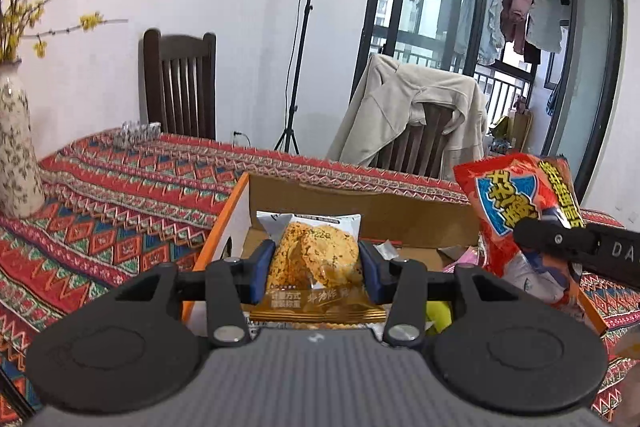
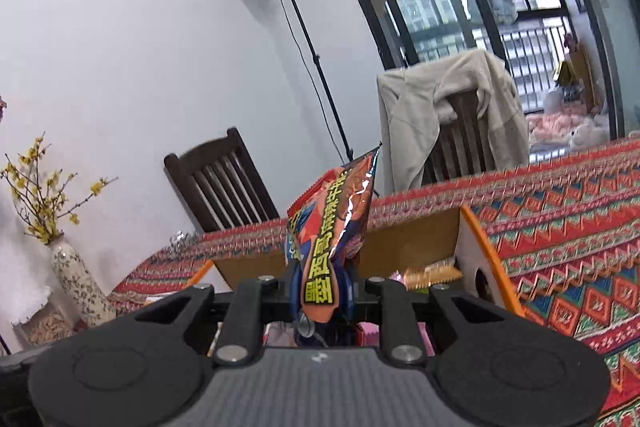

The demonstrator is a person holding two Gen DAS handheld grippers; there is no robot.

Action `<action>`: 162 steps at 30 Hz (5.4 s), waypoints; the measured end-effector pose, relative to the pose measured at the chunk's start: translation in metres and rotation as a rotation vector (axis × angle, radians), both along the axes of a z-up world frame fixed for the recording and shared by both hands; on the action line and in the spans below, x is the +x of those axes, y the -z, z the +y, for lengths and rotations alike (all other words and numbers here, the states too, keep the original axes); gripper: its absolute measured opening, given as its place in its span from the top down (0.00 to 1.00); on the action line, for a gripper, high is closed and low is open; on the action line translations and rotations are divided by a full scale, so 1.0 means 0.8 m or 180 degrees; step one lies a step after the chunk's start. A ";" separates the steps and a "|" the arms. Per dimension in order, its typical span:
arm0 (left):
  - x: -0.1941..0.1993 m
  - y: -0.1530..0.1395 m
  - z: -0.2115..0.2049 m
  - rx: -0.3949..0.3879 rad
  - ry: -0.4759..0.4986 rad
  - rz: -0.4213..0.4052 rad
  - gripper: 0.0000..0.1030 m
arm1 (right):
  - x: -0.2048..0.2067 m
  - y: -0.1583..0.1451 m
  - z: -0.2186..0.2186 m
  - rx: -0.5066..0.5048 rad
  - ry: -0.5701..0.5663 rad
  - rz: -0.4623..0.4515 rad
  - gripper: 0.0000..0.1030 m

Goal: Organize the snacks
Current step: 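Carry the chip bag and cracker pack into the box and open both grippers, then move both grippers back over the remaining snacks, then grasp a pink packet with the left gripper while the right gripper grasps a pumpkin-seed cracker pack, then carry the pink packet and cracker pack into the box and open both grippers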

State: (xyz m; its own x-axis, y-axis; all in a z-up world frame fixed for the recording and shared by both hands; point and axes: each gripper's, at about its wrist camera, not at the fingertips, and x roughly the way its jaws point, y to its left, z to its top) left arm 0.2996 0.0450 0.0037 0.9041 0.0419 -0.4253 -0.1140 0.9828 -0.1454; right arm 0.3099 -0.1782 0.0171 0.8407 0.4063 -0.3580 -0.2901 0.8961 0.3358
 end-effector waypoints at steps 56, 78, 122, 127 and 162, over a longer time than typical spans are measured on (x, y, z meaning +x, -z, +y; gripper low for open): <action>-0.118 0.021 -0.061 -0.0184 0.0498 0.0461 0.00 | -0.146 0.009 -0.105 -0.0613 0.0518 0.0277 0.00; -0.123 0.075 -0.093 -0.0254 0.0539 0.0782 0.23 | -0.165 0.067 -0.138 -0.0351 0.0562 0.0530 0.00; -0.169 0.059 0.010 -0.0034 0.0151 0.0363 0.80 | -0.178 0.051 -0.091 -0.0694 0.0336 0.0406 0.00; -0.172 0.060 0.010 -0.0048 0.0141 0.0347 0.80 | -0.182 0.046 -0.029 -0.0852 -0.0011 0.0497 0.02; -0.185 0.038 0.008 -0.0022 0.0209 0.0121 0.81 | -0.197 0.035 -0.014 -0.1071 0.0036 0.0395 0.62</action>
